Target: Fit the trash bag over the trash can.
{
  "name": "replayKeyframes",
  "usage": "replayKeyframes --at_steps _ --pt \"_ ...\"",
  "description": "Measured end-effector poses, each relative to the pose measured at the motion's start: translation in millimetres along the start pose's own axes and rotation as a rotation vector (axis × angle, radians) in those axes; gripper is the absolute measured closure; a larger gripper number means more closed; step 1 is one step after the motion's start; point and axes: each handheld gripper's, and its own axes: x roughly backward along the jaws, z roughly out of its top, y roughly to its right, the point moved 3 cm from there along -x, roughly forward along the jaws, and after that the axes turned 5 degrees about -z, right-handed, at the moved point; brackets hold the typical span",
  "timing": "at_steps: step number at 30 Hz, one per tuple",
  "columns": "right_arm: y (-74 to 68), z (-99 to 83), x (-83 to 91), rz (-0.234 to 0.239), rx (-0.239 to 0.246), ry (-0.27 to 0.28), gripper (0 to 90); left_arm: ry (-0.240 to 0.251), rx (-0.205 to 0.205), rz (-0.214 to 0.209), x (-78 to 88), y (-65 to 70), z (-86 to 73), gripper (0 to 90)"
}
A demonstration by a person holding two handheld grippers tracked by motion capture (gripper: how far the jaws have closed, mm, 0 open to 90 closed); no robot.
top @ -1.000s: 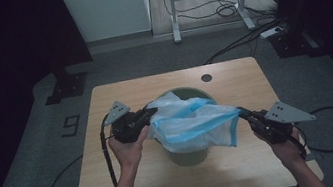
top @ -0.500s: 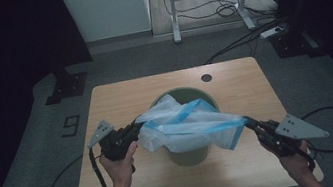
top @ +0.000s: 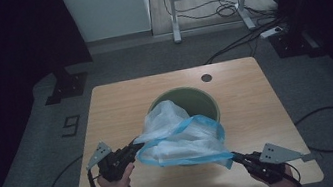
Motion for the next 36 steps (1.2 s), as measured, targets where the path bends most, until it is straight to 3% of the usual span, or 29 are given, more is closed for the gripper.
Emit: replayKeyframes --at_steps 3,5,8,12,19,24,29,32,36 --pt "-2.2 -8.9 -7.5 0.007 -0.005 -0.034 88.9 -0.01 0.016 -0.001 -1.6 -2.7 -4.1 82.5" --pt "-3.6 -10.1 -10.9 0.007 -0.004 -0.044 88.9 -0.009 0.004 -0.009 -1.0 -0.9 -1.6 80.5" --pt "-4.0 -4.1 -11.4 -0.006 0.013 -0.039 88.8 0.013 -0.026 0.004 5.0 6.9 9.5 60.2" --pt "-0.1 7.2 -7.1 -0.031 0.021 -0.024 88.9 0.033 -0.083 -0.017 16.8 22.0 30.5 37.4" --pt "1.3 16.0 -3.9 -0.052 0.019 -0.023 88.9 0.027 -0.183 -0.024 22.9 43.3 53.6 19.7" --pt "0.9 19.0 -4.2 -0.052 0.028 -0.028 88.9 -0.011 -0.244 -0.022 13.2 54.1 62.4 19.1" --pt "1.1 19.2 -5.0 -0.05 0.024 -0.026 88.9 -0.121 -0.269 -0.052 -12.7 59.2 66.4 20.4" --pt "0.3 17.9 -5.0 -0.047 0.026 -0.029 88.8 -0.175 -0.278 -0.046 -28.3 55.9 65.1 26.8" --pt "-0.8 16.1 -3.3 -0.044 0.033 -0.032 87.8 -0.207 -0.299 -0.021 -38.7 53.4 61.6 47.6"
